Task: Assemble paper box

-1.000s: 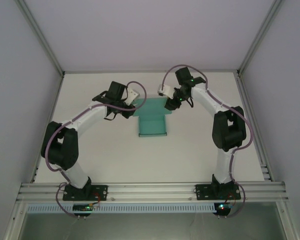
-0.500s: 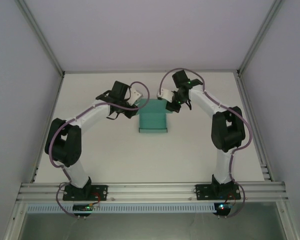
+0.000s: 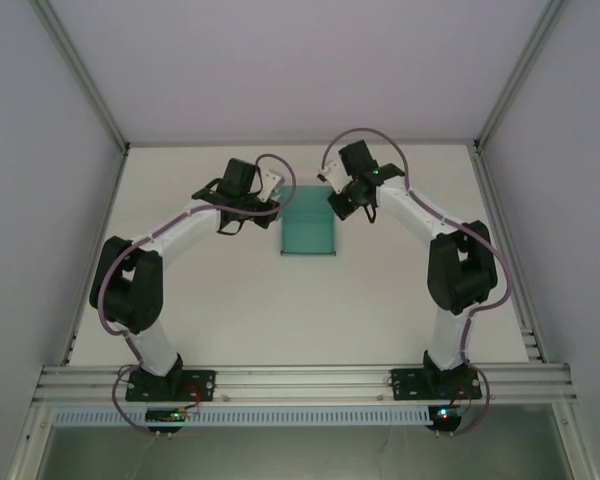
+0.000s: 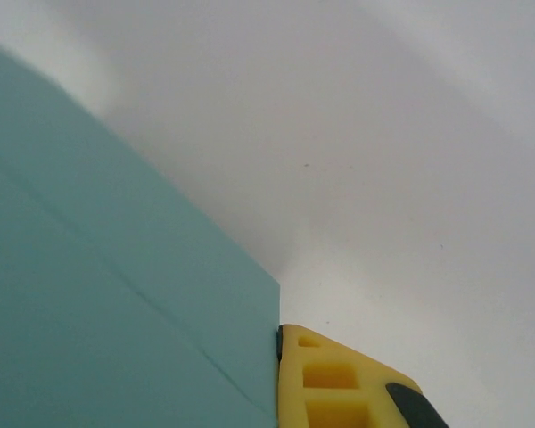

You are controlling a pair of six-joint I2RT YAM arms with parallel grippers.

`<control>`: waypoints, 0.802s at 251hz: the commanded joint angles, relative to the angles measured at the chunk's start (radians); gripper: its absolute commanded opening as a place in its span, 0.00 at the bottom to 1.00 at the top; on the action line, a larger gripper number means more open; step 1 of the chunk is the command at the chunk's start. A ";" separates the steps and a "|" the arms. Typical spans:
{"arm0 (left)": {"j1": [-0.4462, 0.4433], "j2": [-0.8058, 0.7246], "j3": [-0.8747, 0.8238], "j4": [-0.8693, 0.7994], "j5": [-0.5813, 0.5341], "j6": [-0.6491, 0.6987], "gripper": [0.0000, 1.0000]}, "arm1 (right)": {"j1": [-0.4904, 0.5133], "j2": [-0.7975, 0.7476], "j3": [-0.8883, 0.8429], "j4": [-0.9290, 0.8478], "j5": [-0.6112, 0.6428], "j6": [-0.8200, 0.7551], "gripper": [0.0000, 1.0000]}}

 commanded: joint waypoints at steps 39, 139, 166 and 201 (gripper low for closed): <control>-0.041 0.031 0.018 0.141 0.010 -0.216 0.00 | 0.092 -0.048 -0.079 0.294 0.141 0.615 0.00; -0.058 0.043 -0.063 0.155 -0.068 -0.228 0.00 | 0.107 0.011 -0.008 0.289 0.210 0.907 0.03; -0.058 0.043 -0.080 0.165 -0.065 -0.245 0.00 | 0.107 0.028 0.015 0.262 0.212 0.954 0.00; -0.060 0.049 -0.104 0.190 -0.046 -0.270 0.00 | 0.118 0.046 0.018 0.278 0.274 0.990 0.00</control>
